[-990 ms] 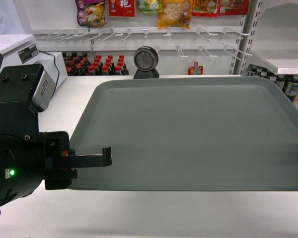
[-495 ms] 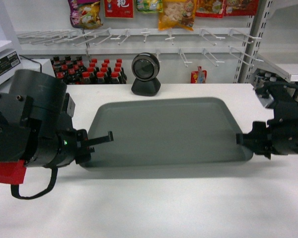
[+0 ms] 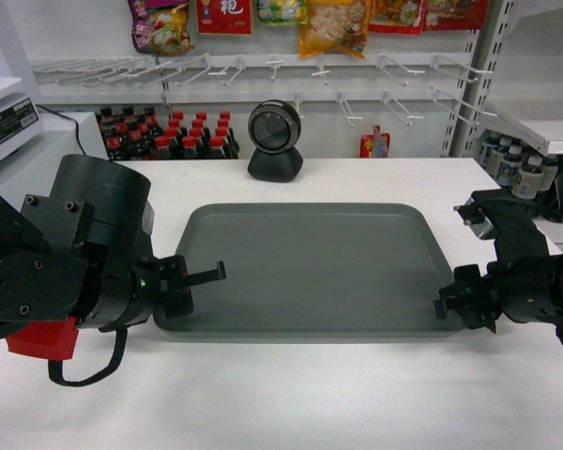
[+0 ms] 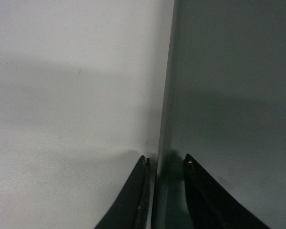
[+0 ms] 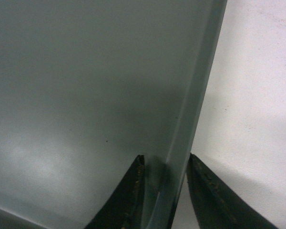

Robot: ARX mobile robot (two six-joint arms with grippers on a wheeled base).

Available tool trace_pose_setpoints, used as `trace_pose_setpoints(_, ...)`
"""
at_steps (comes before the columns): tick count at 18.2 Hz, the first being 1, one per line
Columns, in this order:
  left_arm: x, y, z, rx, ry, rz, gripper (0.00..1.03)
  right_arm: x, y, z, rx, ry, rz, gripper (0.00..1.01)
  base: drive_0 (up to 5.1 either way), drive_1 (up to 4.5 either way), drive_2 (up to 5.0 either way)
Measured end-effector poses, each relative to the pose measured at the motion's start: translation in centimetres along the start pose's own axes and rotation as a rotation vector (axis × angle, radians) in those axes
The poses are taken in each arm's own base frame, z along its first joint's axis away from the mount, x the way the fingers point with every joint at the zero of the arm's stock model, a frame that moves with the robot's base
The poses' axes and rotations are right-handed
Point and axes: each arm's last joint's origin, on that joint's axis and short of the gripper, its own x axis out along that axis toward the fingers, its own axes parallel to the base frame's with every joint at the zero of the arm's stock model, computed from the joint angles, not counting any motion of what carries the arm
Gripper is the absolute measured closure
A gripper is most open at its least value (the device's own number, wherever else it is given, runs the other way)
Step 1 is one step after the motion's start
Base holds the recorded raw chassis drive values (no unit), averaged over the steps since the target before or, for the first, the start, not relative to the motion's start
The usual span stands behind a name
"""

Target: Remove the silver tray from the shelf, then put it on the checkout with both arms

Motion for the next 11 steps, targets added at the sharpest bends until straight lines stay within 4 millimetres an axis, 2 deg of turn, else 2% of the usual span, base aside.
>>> trace_pose_setpoints(2,-0.8,-0.2,-0.3,-0.003,-0.017,-0.016,0.65,-0.7,-0.1,-0.2,0.003,-0.029,-0.011,0.61,0.0,0.00,0.0)
trace_pose_setpoints(3,-1.9,-0.5,-0.4,0.003,-0.055,-0.020,0.56,-1.6,-0.3,0.2,0.005,-0.068,-0.032,0.52,0.0,0.00,0.0)
trace_pose_setpoints(5,-6.0,-1.6,0.7,0.013,-0.221,-0.041,0.38,-3.2,-0.9,2.0,0.007,-0.187,-0.079,0.36,0.0,0.00,0.0)
trace_pose_setpoints(7,-8.5,-2.2,2.2,0.012,-0.329,-0.041,0.28,-3.6,-1.0,2.0,0.000,-0.389,-0.230,0.46,0.0,0.00,0.0)
trace_pose_setpoints(8,-9.4,-2.5,2.9,0.012,-0.499,-0.123,0.32,-4.3,-0.9,0.9,0.016,-0.441,-0.298,0.53,0.0,0.00,0.0)
trace_pose_setpoints(9,-10.2,-1.8,3.1,0.051,-0.616,-0.150,0.41,-5.6,-0.3,-1.3,0.028,-0.455,-0.332,0.62,0.0,0.00,0.0)
trace_pose_setpoints(10,-10.4,-0.4,2.1,0.095,-0.647,-0.131,0.49,-6.7,0.2,-2.7,0.031,-0.451,-0.333,0.70,0.0,0.00,0.0)
trace_pose_setpoints(11,-10.9,2.1,-0.4,0.155,-0.626,-0.081,0.60,-8.5,0.5,-3.3,0.036,-0.478,-0.346,0.81,0.0,0.00,0.0)
